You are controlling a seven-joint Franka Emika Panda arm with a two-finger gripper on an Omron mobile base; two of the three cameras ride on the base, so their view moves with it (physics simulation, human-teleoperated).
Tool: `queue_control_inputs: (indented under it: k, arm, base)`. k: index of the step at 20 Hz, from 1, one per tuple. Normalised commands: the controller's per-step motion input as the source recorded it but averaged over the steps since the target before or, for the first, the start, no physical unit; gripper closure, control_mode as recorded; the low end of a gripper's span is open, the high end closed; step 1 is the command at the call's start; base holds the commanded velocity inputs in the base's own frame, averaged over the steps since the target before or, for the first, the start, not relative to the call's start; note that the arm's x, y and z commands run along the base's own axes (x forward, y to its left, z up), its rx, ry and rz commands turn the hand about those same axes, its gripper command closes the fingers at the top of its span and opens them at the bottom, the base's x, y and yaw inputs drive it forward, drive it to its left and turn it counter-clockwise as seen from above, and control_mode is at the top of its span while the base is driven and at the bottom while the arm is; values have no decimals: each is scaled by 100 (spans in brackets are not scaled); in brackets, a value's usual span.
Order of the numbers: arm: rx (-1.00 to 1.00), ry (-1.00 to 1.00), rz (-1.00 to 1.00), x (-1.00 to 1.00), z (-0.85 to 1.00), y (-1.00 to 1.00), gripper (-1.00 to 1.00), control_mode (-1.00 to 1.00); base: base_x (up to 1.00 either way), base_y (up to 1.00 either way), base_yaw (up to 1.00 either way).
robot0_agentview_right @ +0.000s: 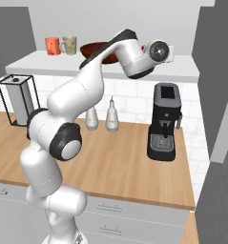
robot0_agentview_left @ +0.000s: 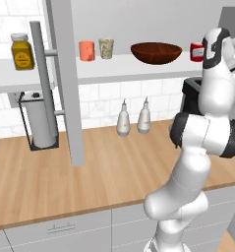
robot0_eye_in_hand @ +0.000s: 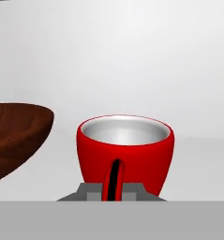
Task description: Gather all objects into one cabinet and sort the glasses and bowls to opposite sides.
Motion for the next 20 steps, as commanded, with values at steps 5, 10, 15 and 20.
queue_control_inputs:
  k: [5, 10, 15, 20]
  arm:
    - [0, 0, -4, -65, 7, 23, 100, -100]
    - [-3, -3, -1, -71, 0, 86, 100, -100]
    - [-1, -1, 0, -50, 13, 82, 100, -100]
    - [0, -1, 0, -28, 25, 94, 100, -100]
  base:
    - [0, 0, 0]
    - [0, 0, 0]
    - [0, 0, 0]
    - [0, 0, 0]
